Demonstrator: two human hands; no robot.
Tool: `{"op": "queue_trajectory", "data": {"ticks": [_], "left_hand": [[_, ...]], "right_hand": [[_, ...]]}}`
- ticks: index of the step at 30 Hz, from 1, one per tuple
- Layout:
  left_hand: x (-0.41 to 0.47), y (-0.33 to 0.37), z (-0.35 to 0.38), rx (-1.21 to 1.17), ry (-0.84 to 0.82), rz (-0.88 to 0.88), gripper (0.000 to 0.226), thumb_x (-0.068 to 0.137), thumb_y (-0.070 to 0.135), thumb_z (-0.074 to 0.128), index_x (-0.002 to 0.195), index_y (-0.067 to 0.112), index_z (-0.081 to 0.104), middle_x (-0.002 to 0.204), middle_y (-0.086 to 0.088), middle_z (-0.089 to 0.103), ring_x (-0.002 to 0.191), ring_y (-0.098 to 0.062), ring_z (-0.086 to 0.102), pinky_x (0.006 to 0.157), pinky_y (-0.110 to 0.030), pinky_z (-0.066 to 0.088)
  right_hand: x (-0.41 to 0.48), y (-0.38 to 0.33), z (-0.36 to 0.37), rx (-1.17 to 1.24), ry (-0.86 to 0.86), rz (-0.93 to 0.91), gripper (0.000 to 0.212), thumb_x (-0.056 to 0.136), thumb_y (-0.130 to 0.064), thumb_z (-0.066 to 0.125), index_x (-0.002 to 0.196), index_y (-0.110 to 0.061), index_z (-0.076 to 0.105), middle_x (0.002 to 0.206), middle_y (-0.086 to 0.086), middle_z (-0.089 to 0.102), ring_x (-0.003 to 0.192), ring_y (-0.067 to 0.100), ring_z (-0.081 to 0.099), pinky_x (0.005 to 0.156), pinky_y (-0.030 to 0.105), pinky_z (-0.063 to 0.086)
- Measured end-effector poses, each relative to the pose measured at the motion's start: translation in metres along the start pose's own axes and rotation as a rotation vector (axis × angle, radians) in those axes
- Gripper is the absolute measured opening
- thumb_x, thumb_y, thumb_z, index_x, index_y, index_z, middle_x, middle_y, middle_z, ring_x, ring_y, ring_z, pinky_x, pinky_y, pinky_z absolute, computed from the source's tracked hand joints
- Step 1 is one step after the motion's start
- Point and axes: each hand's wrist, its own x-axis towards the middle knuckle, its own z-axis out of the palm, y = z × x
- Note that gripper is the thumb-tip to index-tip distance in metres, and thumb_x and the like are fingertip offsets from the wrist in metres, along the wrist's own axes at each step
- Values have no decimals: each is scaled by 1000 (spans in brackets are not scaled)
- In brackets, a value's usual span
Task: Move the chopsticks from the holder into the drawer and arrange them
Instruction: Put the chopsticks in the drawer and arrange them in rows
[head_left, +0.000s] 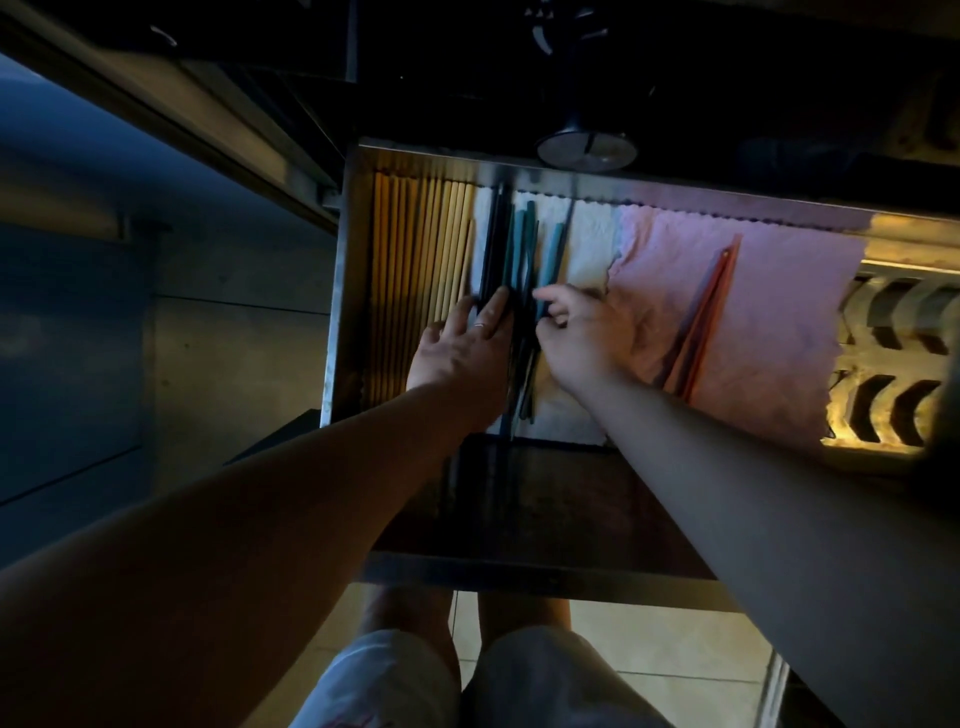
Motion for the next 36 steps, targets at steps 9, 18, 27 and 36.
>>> {"op": "queue_trajectory", "data": {"ticks": [9,18,27,36], "left_hand": [[-3,-16,1,117,5,94,83,96,28,51,156,27,-6,161,8,-24,150,-23,-6,114,-48,24],[-1,-19,4,120,-33,144,84,95,25,56,156,29,-2,161,10,-24,150,-28,-8,115,-53,19],[-1,-20,7,92,-33,158,88,93,22,57,155,34,-3,161,10,-24,150,-30,-12,116,-56,15],[1,-17,8,76,-44,131,87,91,29,62,154,42,2,161,10,-24,149,-32,-10,116,-59,13]], "right_hand": [[-10,3,-2,-240,26,-12,35,85,-22,57,119,-25,63,123,7,54,113,25,53,92,29,42],[-16,1,-1,-295,156,36,36,88,-23,56,124,-22,60,129,3,54,123,25,47,90,27,27],[-7,-2,10,-225,201,68,33,79,-32,56,110,-26,64,116,6,62,109,30,57,92,42,49],[-7,3,4,-230,180,28,28,86,-27,57,113,-24,65,117,6,62,106,26,59,87,31,49]]}}
